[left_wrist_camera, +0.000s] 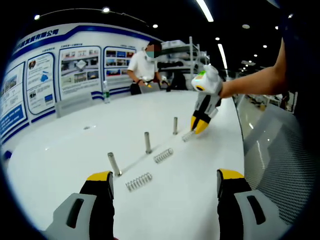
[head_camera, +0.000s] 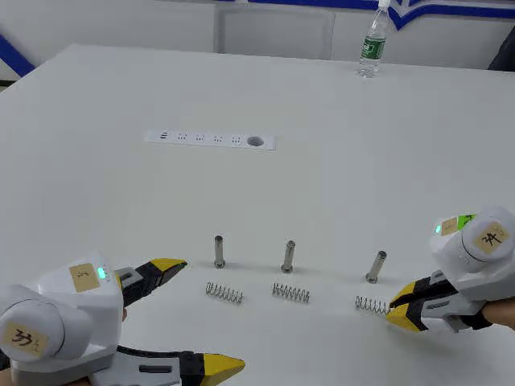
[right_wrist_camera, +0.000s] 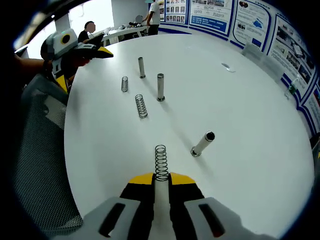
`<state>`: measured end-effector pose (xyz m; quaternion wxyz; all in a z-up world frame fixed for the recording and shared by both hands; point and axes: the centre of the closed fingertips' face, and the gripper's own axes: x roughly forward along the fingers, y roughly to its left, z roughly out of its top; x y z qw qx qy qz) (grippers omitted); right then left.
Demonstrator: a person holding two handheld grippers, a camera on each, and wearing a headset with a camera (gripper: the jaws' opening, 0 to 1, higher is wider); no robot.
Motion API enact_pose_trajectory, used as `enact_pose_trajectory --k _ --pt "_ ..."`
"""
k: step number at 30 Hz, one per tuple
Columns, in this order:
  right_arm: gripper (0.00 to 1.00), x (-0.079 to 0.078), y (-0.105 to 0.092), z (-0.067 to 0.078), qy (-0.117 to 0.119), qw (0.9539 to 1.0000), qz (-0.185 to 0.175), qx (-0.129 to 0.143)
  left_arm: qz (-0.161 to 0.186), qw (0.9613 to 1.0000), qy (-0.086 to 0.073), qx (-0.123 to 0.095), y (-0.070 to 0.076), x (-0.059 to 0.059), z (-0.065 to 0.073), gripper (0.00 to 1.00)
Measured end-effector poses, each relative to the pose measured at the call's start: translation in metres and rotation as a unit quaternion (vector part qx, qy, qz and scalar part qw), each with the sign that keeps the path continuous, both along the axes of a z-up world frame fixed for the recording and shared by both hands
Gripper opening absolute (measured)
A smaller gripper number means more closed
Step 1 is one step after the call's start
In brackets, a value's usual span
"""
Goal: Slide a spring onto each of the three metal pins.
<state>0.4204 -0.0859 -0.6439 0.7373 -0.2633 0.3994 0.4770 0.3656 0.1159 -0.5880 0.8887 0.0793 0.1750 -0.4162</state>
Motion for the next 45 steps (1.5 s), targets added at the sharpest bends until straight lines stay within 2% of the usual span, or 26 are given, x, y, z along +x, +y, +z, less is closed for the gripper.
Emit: enact_pose_trajectory --k 6,12,18,23,32,38,45 --pt "0.11 -0.001 0.009 0.010 -0.007 0.9999 0.011 0.001 -0.035 0.9993 0.003 0.012 -0.012 -0.002 -0.002 0.79" --pt "0.11 -0.010 0.026 0.024 -0.005 0.9993 0.038 0.006 -0.066 0.9977 0.000 0.016 -0.028 0.000 0.000 0.76" --pt "0.11 -0.018 0.044 0.040 0.003 0.9979 0.064 0.012 -0.096 0.9952 0.000 0.020 -0.046 0.002 -0.001 0.72" --pt "0.11 -0.024 0.056 0.047 0.005 0.9962 0.087 0.007 -0.120 0.9923 -0.004 0.032 -0.058 0.003 -0.004 0.67" --pt "0.11 -0.030 0.077 0.050 0.018 0.9931 0.116 0.000 -0.150 0.9873 -0.008 0.051 -0.075 0.004 -0.010 0.60" --pt "0.11 -0.035 0.085 0.049 0.027 0.9909 0.131 -0.011 -0.158 0.9857 -0.020 0.055 -0.083 0.009 -0.006 0.54" --pt "0.11 -0.041 0.090 0.049 0.032 0.9894 0.141 -0.015 -0.172 0.9823 -0.033 0.067 -0.091 0.011 -0.009 0.45"
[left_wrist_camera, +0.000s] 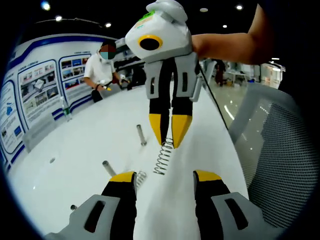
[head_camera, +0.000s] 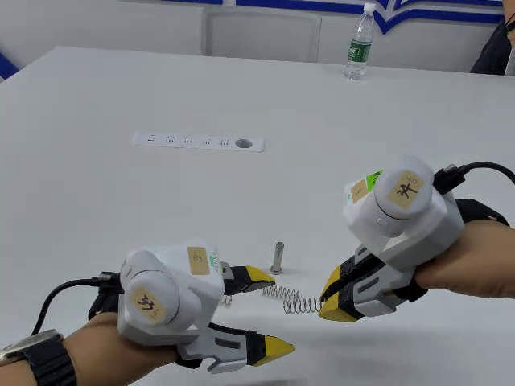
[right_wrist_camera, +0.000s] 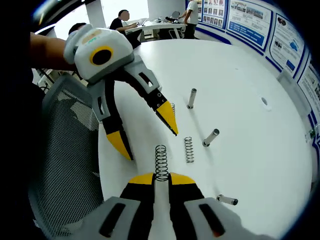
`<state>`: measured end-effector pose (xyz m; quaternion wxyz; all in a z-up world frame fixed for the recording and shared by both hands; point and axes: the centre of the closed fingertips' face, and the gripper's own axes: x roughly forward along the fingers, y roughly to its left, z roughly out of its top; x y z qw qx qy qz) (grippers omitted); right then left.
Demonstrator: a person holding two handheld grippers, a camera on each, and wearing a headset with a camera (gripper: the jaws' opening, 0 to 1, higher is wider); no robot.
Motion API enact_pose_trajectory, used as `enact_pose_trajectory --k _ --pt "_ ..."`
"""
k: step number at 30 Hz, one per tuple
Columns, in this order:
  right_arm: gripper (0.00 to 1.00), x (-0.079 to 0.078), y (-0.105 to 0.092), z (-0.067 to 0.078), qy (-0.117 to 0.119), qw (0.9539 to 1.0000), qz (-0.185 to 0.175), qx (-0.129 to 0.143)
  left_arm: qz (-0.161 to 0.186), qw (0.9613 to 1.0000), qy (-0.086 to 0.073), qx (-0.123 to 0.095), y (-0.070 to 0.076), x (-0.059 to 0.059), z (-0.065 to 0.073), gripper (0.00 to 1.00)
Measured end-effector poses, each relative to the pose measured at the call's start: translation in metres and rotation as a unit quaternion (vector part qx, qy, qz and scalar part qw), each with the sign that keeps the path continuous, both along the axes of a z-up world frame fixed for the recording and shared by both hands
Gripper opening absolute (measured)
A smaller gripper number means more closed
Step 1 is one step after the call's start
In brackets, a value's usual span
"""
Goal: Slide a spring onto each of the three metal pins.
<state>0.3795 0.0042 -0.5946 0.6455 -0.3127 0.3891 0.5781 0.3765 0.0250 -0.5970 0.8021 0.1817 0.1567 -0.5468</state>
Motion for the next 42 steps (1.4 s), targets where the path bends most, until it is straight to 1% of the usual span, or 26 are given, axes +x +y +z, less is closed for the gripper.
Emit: enact_pose_trajectory --k 4,7,8,10,18,22,23,27,29,33,37,40,42 --pt "0.11 -0.002 0.001 0.000 0.002 1.0000 0.003 -0.002 -0.005 1.0000 -0.001 0.001 -0.003 -0.002 0.000 0.40" --pt "0.11 -0.006 0.003 0.001 0.005 1.0000 0.005 -0.002 -0.008 0.9999 -0.011 0.008 -0.004 -0.002 0.000 0.34" --pt "0.11 -0.007 0.004 0.001 0.007 1.0000 0.006 -0.003 -0.009 0.9999 -0.010 0.008 -0.004 -0.002 0.000 0.31" --pt "0.11 -0.008 0.005 0.002 0.006 0.9999 0.008 -0.004 -0.009 0.9998 -0.014 0.011 -0.004 -0.002 0.000 0.27" --pt "0.11 -0.011 0.009 0.008 0.004 0.9999 0.012 0.000 -0.013 0.9995 -0.024 0.015 -0.006 -0.004 -0.001 0.16" --pt "0.11 -0.012 0.011 0.012 0.001 0.9999 0.012 0.004 -0.012 0.9995 -0.024 0.017 -0.006 -0.004 -0.002 0.14" --pt "0.11 -0.010 0.012 0.014 -0.003 0.9999 0.011 0.007 -0.013 0.9995 -0.023 0.017 -0.006 -0.005 -0.002 0.12" --pt "0.11 -0.011 0.015 0.018 -0.006 0.9998 0.010 0.013 -0.010 0.9996 -0.022 0.016 -0.006 -0.004 -0.002 0.12" --pt "0.11 -0.010 0.017 0.020 -0.011 0.9997 0.011 0.017 -0.008 0.9997 -0.020 0.014 -0.006 -0.004 -0.002 0.12" --pt "0.11 -0.008 0.024 0.028 -0.021 0.9991 0.009 0.035 0.000 0.9999 -0.014 0.005 -0.007 -0.002 0.000 0.12" --pt "0.11 -0.006 0.025 0.029 -0.026 0.9989 0.009 0.038 0.004 0.9999 -0.013 0.000 -0.007 0.000 0.002 0.12" --pt "0.11 -0.005 0.028 0.033 -0.032 0.9984 0.008 0.045 0.010 0.9999 -0.008 -0.009 -0.008 0.001 0.003 0.12" --pt "0.11 -0.005 0.029 0.033 -0.033 0.9983 0.008 0.047 0.011 0.9998 -0.010 -0.009 -0.008 0.002 0.003 0.12"
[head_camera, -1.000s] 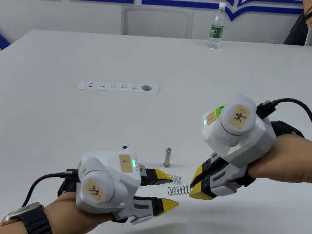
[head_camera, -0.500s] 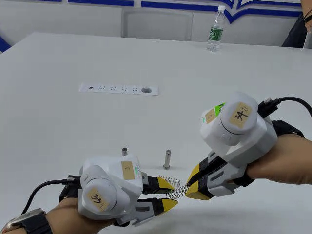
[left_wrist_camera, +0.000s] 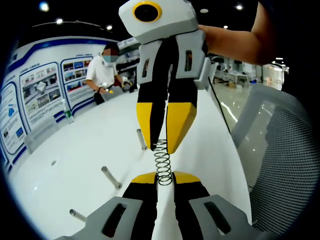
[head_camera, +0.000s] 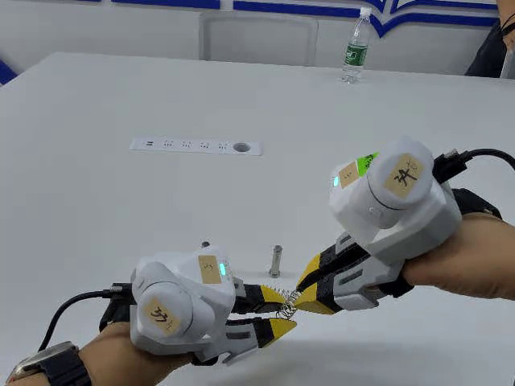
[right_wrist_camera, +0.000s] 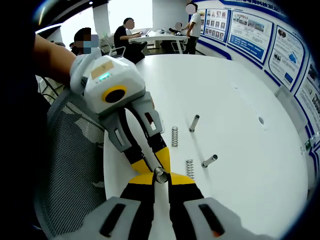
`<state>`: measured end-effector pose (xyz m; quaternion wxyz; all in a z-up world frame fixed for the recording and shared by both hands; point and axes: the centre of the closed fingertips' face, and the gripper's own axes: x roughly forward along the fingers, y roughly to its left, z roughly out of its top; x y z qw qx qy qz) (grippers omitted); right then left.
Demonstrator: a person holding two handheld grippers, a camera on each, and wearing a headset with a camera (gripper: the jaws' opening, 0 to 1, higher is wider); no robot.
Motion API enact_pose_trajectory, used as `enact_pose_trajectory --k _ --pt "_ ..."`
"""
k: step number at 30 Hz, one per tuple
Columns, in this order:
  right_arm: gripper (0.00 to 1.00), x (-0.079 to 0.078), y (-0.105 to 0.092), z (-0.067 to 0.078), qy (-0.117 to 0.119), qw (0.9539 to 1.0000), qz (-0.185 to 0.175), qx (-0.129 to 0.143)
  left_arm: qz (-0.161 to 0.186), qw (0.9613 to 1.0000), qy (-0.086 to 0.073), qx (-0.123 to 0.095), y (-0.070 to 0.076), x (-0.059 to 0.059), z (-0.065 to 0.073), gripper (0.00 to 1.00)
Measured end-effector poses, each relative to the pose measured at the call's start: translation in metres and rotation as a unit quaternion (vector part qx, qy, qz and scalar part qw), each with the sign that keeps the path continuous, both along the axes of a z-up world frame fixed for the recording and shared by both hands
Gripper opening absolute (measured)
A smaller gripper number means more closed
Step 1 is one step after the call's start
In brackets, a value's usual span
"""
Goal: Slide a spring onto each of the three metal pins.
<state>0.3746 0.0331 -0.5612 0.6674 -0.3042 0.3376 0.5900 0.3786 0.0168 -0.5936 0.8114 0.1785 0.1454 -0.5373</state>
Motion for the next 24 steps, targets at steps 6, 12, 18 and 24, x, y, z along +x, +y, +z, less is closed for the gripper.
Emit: enact_pose_trajectory --k 6,12,18,24 --pt "0.11 -0.0007 0.0061 0.0039 -0.006 0.9999 0.004 0.009 -0.008 1.0000 -0.002 0.000 -0.0050 -0.0014 0.0010 0.12" --pt "0.11 -0.0004 0.0066 0.0051 -0.011 0.9999 0.006 0.009 -0.010 0.9999 -0.004 0.001 -0.0067 -0.0007 0.0023 0.12" --pt "0.11 0.0027 0.0034 0.0051 -0.019 0.9998 0.004 0.007 -0.009 0.9999 -0.004 -0.004 -0.0074 -0.0001 0.0044 0.17" --pt "0.11 0.0083 -0.0019 0.0090 -0.022 0.9997 -0.004 0.008 -0.004 0.9999 0.007 -0.013 -0.0058 0.0005 0.0065 0.25"
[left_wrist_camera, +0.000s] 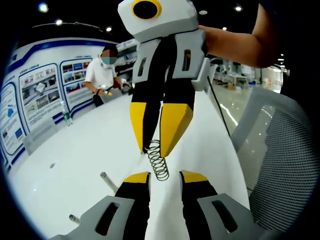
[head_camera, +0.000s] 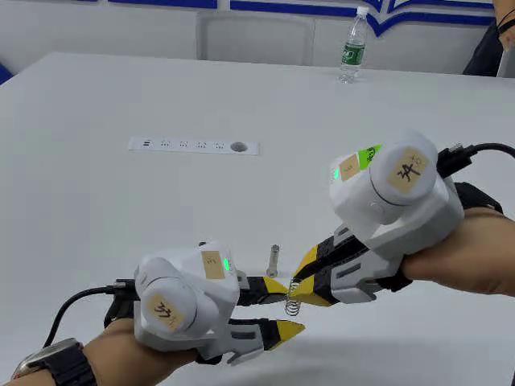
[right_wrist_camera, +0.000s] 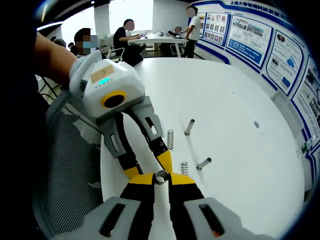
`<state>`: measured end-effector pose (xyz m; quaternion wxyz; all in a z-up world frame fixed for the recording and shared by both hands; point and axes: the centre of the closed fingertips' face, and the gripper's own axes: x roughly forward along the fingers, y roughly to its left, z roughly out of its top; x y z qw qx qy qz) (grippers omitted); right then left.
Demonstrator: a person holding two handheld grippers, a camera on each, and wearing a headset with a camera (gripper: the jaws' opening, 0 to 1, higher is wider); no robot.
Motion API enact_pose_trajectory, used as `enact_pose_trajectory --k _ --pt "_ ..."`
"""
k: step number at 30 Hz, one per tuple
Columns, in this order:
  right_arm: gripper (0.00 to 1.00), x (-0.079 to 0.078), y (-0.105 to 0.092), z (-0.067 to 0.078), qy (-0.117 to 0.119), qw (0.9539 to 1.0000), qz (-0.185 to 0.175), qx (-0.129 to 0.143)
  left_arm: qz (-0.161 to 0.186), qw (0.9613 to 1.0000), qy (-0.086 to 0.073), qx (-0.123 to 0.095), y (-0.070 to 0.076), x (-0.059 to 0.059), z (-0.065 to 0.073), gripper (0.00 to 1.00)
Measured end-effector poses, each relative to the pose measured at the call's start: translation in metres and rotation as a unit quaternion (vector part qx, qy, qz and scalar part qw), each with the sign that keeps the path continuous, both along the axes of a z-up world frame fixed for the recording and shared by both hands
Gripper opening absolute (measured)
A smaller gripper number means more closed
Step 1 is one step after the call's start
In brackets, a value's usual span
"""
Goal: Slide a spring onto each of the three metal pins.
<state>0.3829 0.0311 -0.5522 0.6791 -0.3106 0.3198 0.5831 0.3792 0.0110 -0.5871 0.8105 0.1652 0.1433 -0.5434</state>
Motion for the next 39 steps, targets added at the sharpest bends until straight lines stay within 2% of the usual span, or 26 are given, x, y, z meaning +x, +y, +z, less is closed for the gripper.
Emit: enact_pose_trajectory --k 2,10,16,23,32,39 --pt "0.11 0.003 -0.003 0.001 -0.002 1.0000 -0.005 0.000 0.002 1.0000 0.003 -0.004 0.002 0.000 0.001 0.27" --pt "0.11 0.015 -0.022 0.005 -0.008 0.9995 -0.030 -0.001 0.017 0.9993 0.029 -0.018 0.016 -0.004 0.002 0.41" --pt "0.11 0.028 -0.039 0.014 -0.018 0.9983 -0.055 0.001 0.034 0.9987 0.029 -0.024 0.029 -0.006 0.006 0.49" --pt "0.11 0.043 -0.058 0.024 -0.030 0.9961 -0.083 0.004 0.063 0.9971 0.026 -0.033 0.050 -0.006 0.012 0.55" --pt "0.11 0.060 -0.080 0.033 -0.041 0.9921 -0.119 0.008 0.109 0.9930 0.025 -0.038 0.082 0.000 0.014 0.63" --pt "0.11 0.074 -0.094 0.031 -0.050 0.9890 -0.139 0.004 0.140 0.9886 0.027 -0.048 0.099 0.003 0.013 0.68"
